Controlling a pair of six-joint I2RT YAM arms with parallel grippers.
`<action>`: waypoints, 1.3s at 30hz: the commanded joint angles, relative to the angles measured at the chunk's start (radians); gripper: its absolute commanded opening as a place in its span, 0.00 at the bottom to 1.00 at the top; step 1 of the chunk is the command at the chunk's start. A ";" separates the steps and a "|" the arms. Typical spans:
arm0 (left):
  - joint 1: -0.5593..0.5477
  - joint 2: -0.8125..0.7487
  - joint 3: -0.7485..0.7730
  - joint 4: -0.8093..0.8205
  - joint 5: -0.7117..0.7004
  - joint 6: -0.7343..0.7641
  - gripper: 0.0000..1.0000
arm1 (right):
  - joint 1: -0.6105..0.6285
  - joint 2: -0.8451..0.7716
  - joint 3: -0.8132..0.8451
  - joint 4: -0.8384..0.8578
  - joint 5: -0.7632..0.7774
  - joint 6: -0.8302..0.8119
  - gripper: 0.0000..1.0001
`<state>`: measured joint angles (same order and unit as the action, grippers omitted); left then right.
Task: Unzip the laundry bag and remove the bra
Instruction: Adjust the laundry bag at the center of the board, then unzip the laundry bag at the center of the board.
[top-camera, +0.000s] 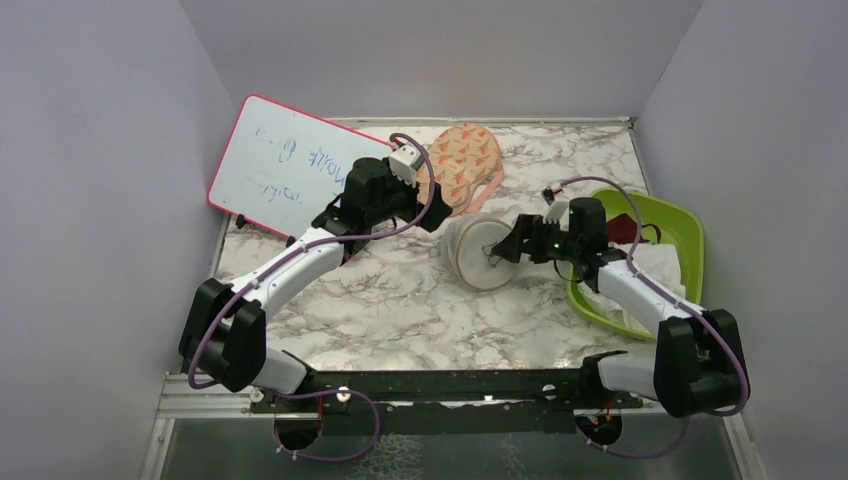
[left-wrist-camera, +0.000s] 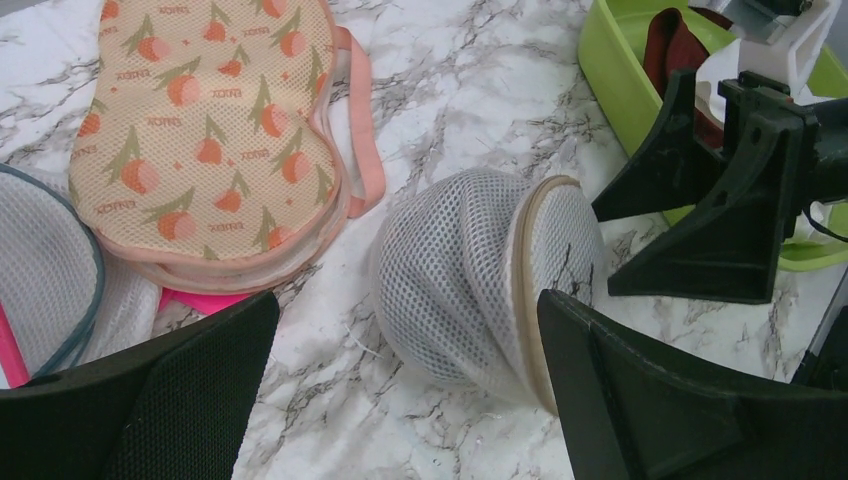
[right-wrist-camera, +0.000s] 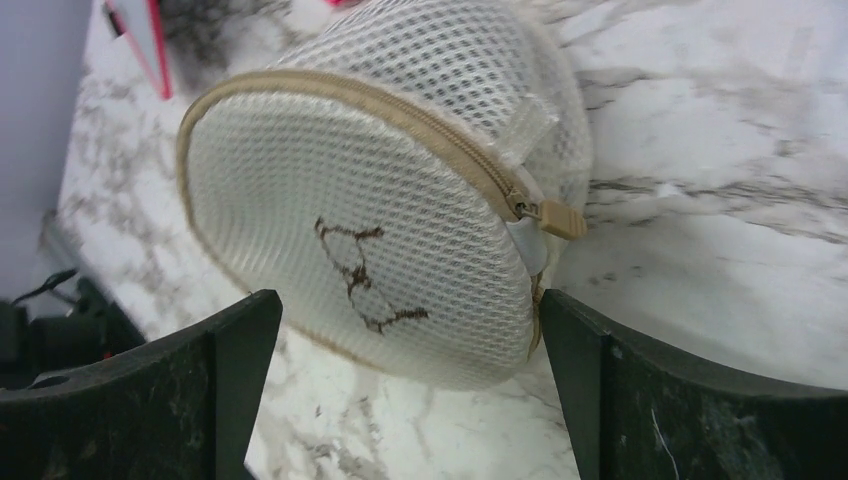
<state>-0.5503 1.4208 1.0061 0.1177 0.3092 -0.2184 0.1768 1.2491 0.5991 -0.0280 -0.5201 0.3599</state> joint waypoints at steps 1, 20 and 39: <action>-0.004 -0.035 0.038 0.000 0.020 0.005 0.99 | 0.068 -0.017 0.021 0.057 -0.226 0.031 1.00; -0.162 -0.069 0.034 -0.062 -0.205 0.053 0.99 | 0.207 -0.357 0.075 -0.104 0.240 0.000 1.00; -0.635 0.082 -0.049 -0.049 -0.818 0.044 0.84 | 0.207 -0.893 0.021 -0.221 0.712 0.005 1.00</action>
<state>-1.1835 1.4338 0.9451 0.0807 -0.3805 -0.1276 0.3862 0.4156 0.6392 -0.2100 0.0902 0.3866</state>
